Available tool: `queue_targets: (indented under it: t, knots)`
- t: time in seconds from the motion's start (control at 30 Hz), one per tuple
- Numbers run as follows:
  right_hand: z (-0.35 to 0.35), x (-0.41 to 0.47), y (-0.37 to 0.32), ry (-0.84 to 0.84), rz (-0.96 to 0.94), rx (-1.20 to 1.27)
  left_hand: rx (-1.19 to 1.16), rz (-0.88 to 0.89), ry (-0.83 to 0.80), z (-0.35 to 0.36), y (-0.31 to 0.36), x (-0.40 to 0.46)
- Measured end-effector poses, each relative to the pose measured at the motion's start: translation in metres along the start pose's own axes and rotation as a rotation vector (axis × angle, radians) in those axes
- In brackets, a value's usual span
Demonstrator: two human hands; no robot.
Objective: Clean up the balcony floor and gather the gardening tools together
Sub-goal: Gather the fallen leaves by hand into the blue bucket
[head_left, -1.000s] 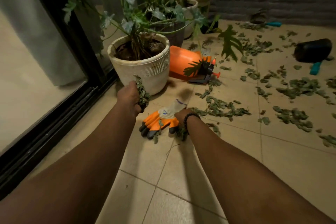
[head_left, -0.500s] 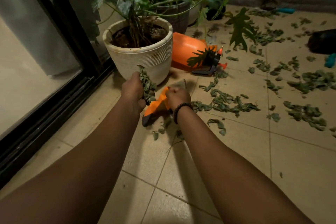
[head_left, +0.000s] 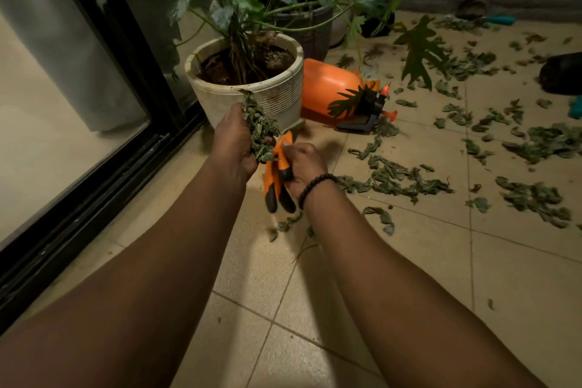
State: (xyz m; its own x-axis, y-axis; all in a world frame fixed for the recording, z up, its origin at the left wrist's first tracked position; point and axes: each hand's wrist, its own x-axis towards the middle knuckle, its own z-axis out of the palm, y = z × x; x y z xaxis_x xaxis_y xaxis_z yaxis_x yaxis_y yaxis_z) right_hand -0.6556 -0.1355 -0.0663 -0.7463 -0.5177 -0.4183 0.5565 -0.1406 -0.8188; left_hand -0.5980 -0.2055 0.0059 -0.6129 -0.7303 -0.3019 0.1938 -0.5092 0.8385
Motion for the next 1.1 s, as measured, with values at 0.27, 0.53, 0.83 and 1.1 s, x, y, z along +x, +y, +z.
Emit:
queue_targets:
  t: [0.27,0.53,0.83,1.1]
  knots:
    - [0.035,-0.028,0.033,-0.343,0.035,-0.39,0.004,0.015,0.018,-0.009,0.002,0.001]
    - [-0.046,-0.034,0.111,-0.643,-0.652,-1.738,0.059,0.0,0.059,-0.046,-0.001,0.011]
    - [-0.097,-0.001,0.094,-0.071,-0.685,-2.017,0.13,-0.025,0.128,-0.081,-0.018,0.027]
    - [-0.007,0.011,0.111,-0.529,-0.746,-2.198,0.137,-0.011,0.163,-0.081,-0.033,0.028]
